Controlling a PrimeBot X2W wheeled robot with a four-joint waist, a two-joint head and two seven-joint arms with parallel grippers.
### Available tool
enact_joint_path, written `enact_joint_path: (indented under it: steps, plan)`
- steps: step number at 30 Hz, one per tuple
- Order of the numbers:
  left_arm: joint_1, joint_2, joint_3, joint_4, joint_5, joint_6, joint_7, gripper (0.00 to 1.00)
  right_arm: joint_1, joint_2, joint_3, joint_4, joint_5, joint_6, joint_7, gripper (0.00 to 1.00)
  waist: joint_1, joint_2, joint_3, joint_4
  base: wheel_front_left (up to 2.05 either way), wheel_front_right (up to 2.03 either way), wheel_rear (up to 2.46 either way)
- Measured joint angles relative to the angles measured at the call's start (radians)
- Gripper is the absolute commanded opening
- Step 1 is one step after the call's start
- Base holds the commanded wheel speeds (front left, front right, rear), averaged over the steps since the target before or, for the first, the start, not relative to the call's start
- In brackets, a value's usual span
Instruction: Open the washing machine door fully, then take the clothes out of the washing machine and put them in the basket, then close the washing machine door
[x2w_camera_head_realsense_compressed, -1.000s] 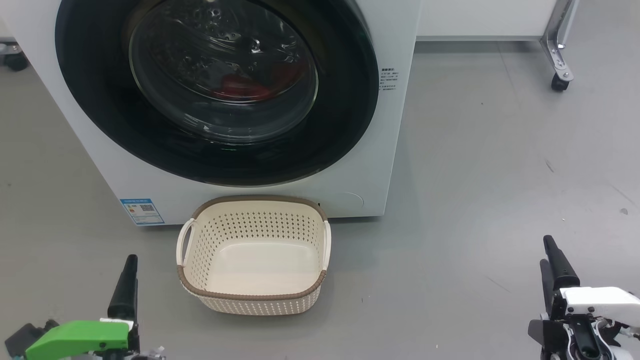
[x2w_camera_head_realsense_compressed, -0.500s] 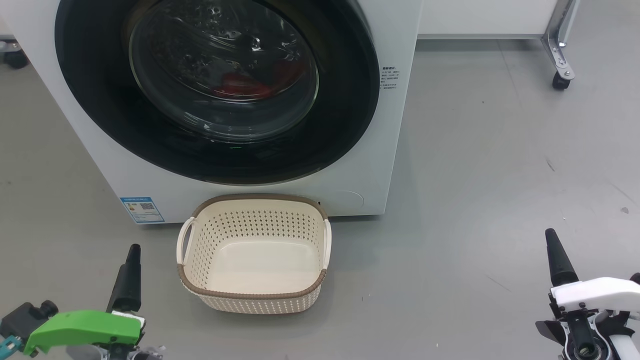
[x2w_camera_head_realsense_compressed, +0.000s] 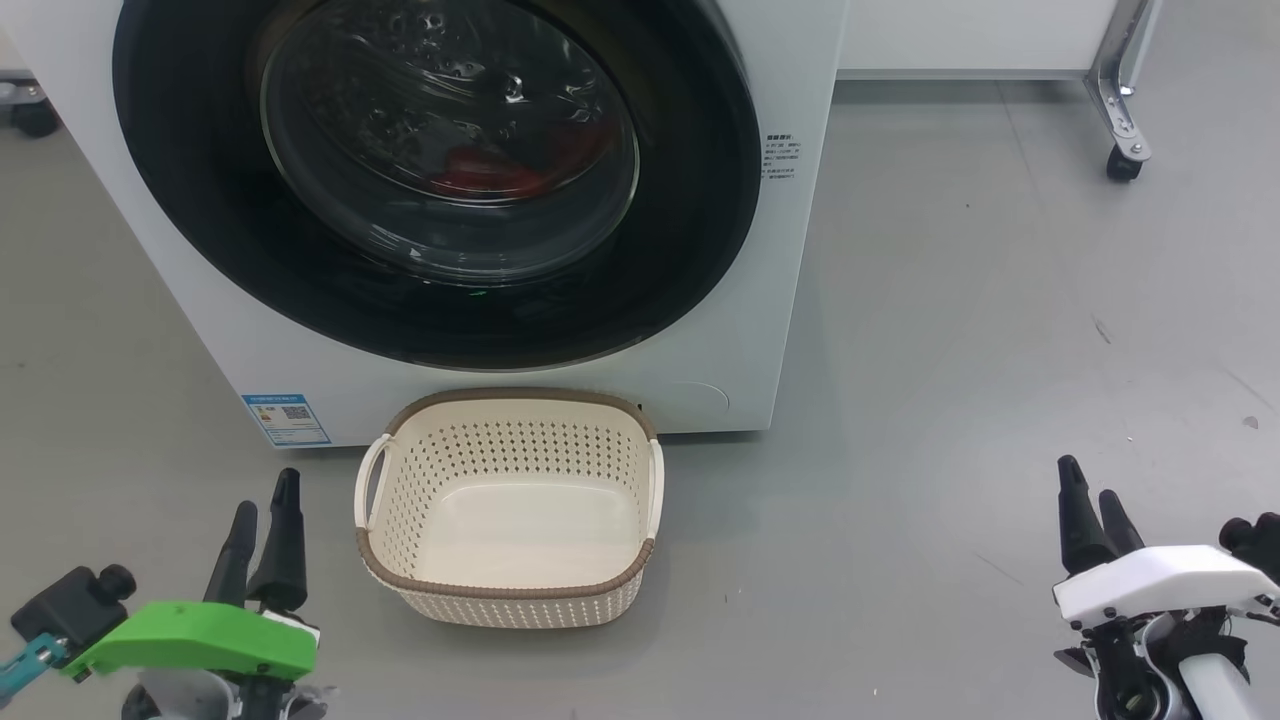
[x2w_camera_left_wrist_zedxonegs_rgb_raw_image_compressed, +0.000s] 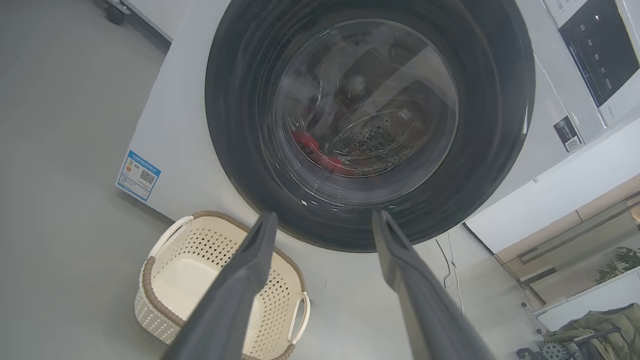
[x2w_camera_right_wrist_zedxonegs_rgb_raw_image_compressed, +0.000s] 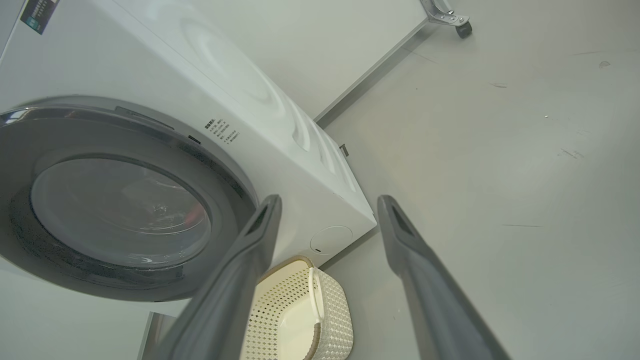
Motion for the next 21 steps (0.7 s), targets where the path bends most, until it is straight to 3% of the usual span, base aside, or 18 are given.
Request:
enact_joint_path:
  steps: [21]
  plan:
    - [0.0,0.005,-0.094,-0.014,0.306,0.035,-0.058,1.0,-0.008,-0.004,0.09,0.008,-0.269,-0.053,-0.051,1.0,0.0,0.0,-0.006,0.002,0.0,0.0,0.0]
